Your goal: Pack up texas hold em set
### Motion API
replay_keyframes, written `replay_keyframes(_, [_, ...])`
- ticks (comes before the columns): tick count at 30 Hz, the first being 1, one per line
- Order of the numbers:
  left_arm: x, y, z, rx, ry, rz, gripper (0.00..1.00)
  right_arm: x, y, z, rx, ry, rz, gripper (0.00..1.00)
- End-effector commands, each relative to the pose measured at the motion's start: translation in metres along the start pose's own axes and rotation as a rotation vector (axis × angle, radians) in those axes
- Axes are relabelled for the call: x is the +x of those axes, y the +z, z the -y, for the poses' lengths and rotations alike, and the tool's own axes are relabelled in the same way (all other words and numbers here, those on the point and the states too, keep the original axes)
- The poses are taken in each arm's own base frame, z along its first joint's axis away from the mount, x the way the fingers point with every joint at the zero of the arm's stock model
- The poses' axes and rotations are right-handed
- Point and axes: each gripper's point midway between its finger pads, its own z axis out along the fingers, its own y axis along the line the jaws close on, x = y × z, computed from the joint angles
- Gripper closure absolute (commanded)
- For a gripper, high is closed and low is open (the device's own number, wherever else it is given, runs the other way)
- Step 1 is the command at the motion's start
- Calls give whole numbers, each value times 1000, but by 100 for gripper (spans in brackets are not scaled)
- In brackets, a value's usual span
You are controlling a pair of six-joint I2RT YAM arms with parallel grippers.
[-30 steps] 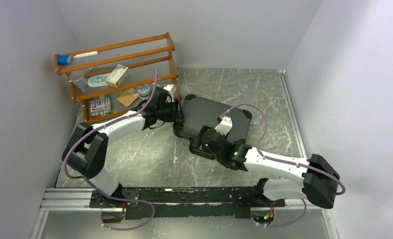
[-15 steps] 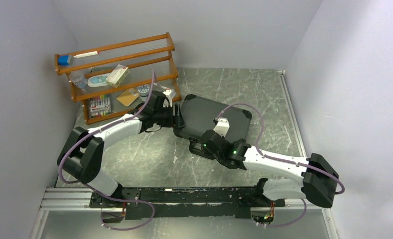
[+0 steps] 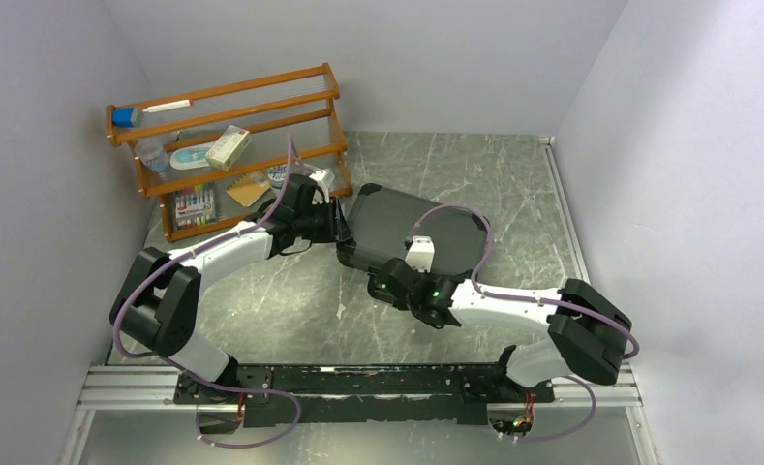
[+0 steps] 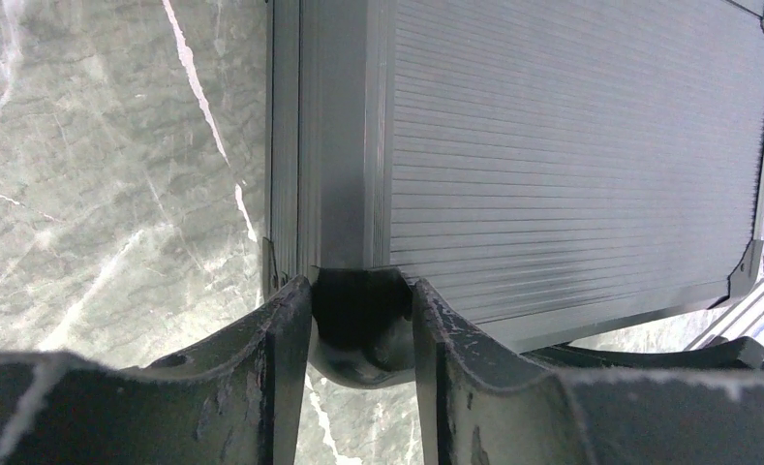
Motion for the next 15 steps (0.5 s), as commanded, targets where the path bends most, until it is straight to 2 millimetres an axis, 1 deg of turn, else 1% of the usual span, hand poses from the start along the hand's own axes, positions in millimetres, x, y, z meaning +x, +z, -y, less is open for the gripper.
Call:
replay_keyframes(1, [49,4,-22,-66,1,-149,61,-16,7,-3,30,4,61,82])
replay_keyframes(9, [49,6,-21,-61,2,-153,62,-19,18,1,56,-4,65,85])
replay_keyframes(15, [50,6,-22,-62,0,-158,62,-19,24,8,80,-28,53,88])
